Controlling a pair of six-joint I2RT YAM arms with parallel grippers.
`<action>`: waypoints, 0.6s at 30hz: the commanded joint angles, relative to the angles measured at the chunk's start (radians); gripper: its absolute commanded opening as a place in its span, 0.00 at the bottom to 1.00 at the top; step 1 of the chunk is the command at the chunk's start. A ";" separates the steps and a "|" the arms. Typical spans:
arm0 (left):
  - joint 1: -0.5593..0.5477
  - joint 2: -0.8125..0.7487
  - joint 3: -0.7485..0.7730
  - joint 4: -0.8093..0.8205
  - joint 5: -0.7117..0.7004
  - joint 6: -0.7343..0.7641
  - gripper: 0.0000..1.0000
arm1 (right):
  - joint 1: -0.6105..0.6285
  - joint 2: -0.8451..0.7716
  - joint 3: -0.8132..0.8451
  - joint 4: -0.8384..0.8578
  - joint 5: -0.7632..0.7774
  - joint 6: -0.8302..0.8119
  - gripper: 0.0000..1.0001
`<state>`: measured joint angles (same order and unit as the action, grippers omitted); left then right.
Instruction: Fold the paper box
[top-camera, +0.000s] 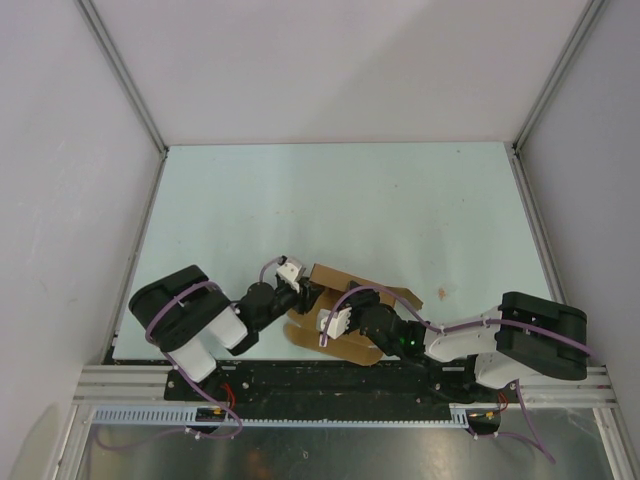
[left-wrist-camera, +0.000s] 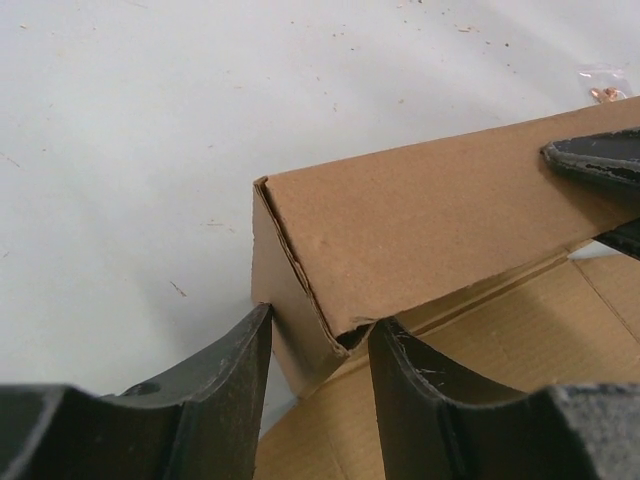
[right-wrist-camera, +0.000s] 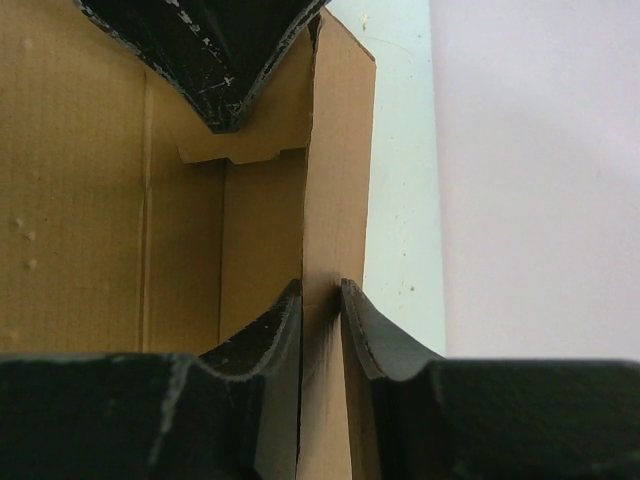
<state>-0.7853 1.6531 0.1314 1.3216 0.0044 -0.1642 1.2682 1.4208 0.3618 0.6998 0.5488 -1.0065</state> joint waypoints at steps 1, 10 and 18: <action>-0.011 0.003 0.031 0.258 -0.038 0.025 0.48 | 0.013 -0.002 0.003 -0.065 -0.053 0.049 0.24; -0.026 0.051 0.062 0.269 -0.084 0.055 0.62 | 0.014 -0.002 0.003 -0.065 -0.059 0.059 0.23; -0.026 0.097 0.083 0.284 -0.098 0.068 0.49 | 0.016 0.001 0.003 -0.062 -0.064 0.063 0.23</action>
<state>-0.8066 1.7309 0.1875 1.3216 -0.0723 -0.1253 1.2686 1.4193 0.3618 0.6994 0.5449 -0.9947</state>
